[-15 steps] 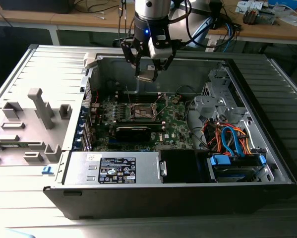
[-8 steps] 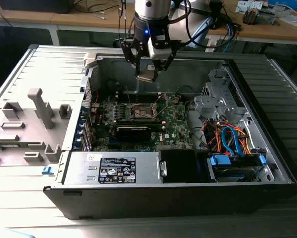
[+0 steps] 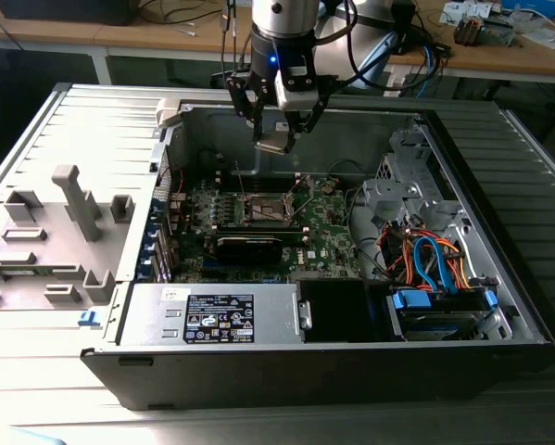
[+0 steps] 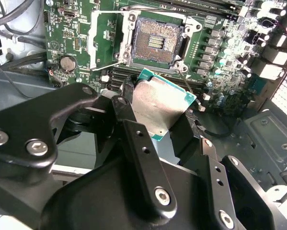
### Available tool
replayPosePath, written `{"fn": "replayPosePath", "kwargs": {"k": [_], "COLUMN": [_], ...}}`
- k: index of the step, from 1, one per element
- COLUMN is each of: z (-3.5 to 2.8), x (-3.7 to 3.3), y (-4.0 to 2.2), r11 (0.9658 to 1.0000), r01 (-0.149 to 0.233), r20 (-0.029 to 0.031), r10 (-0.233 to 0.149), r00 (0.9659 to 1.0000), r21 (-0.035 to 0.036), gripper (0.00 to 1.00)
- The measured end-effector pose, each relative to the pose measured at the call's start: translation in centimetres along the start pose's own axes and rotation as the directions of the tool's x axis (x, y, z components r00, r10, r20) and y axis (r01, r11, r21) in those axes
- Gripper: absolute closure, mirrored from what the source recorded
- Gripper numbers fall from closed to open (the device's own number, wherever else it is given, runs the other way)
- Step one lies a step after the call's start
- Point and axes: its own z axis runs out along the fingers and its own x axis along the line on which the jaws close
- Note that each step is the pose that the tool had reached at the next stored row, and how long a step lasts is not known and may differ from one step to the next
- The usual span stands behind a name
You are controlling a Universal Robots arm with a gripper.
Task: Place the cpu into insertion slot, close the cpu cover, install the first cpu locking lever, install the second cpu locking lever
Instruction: 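Place the cpu into insertion slot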
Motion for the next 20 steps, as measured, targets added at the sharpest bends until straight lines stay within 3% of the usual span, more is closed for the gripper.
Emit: {"fn": "replayPosePath", "kwargs": {"k": [20], "z": [0.07], "x": [0.00], "y": [0.00], "r11": [0.9988], "r01": [-0.048], "r20": [0.0026], "r10": [0.048], "r00": [0.9988], "r21": [-0.0009], "gripper": [0.45]}}
